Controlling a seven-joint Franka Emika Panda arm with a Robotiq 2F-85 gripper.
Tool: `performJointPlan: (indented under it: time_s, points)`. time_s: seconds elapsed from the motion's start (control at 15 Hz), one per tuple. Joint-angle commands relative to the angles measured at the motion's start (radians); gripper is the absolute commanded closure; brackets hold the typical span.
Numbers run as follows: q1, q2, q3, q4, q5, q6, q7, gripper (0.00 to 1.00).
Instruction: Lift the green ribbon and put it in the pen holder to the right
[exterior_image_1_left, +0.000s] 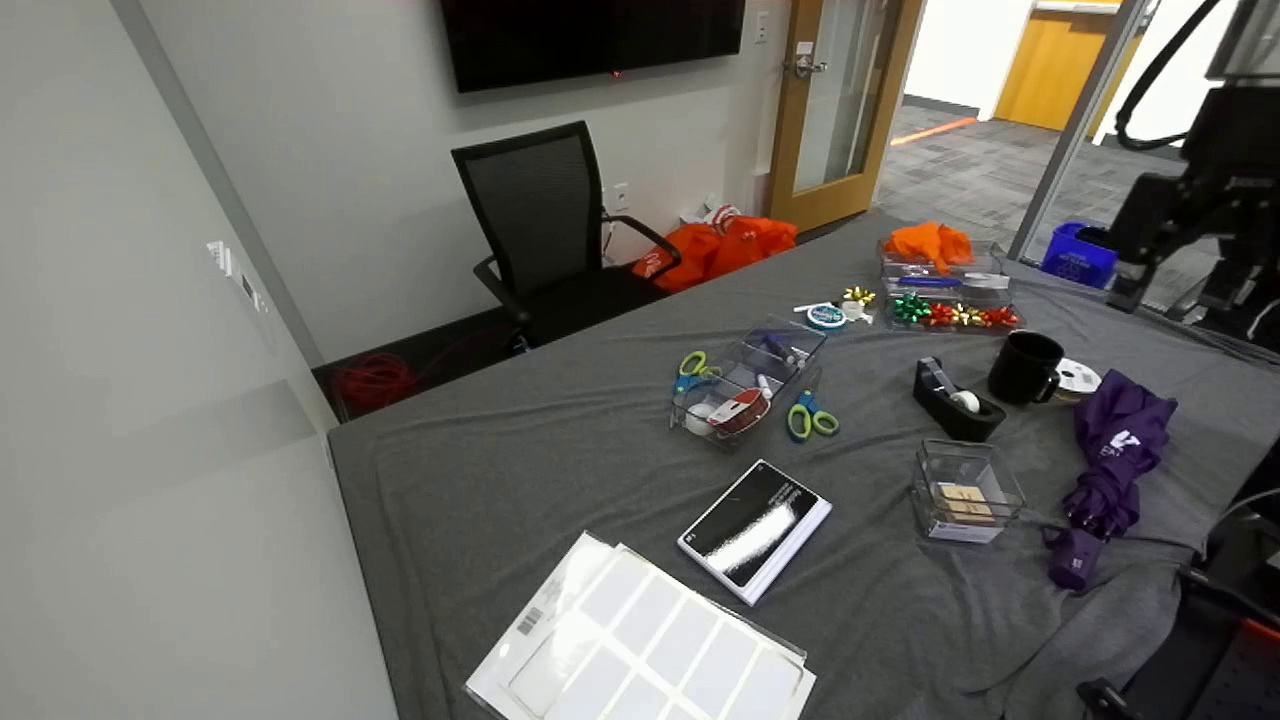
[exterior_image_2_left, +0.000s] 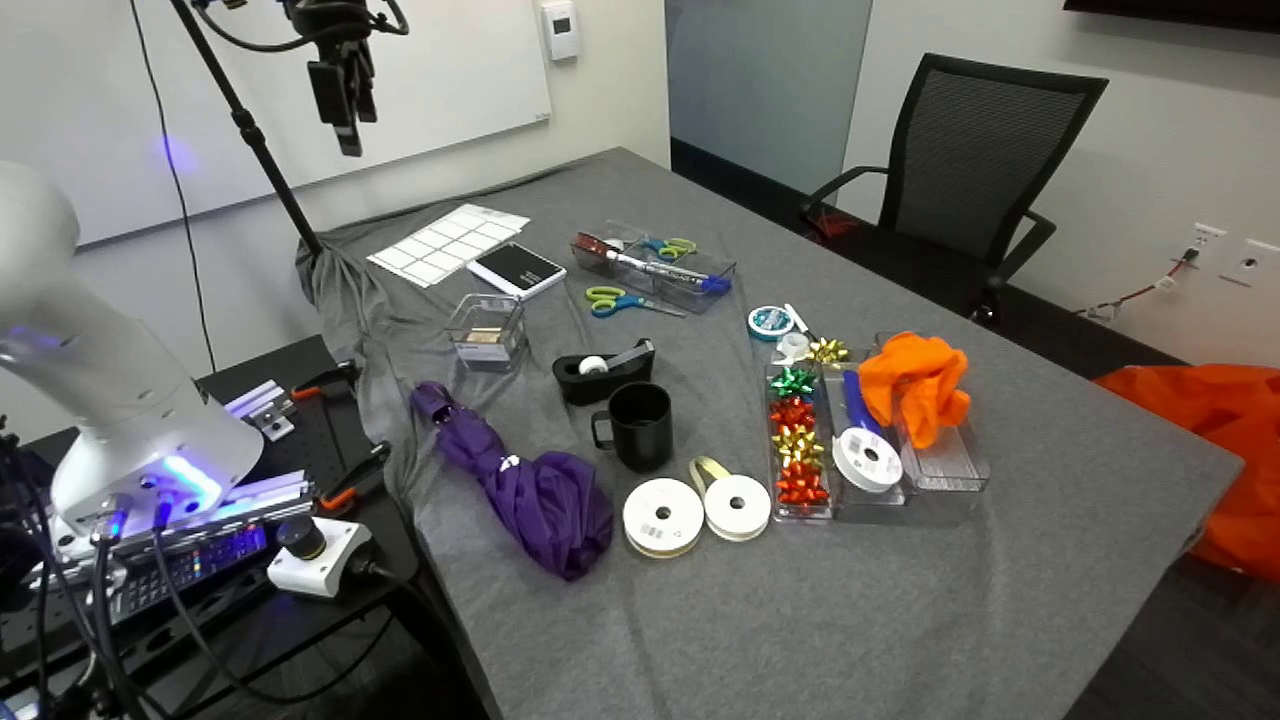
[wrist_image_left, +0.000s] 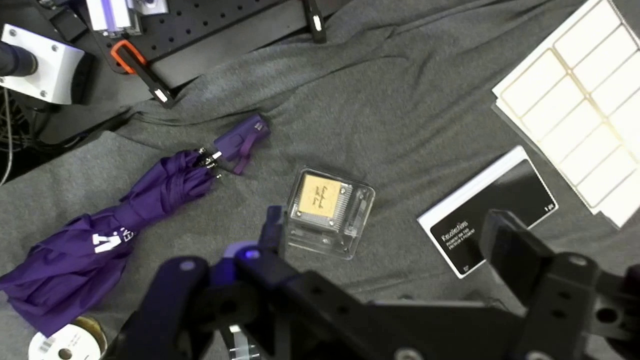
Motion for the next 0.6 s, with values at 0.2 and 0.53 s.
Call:
performJointPlan:
  time_s: [0.2,0.53]
  points:
    - [0.009,0.259,-0.001,0.166,0.132,0.143,0.053,0.0]
    - [0.01,0.384,-0.004,0.297,0.114,0.243,0.046,0.0]
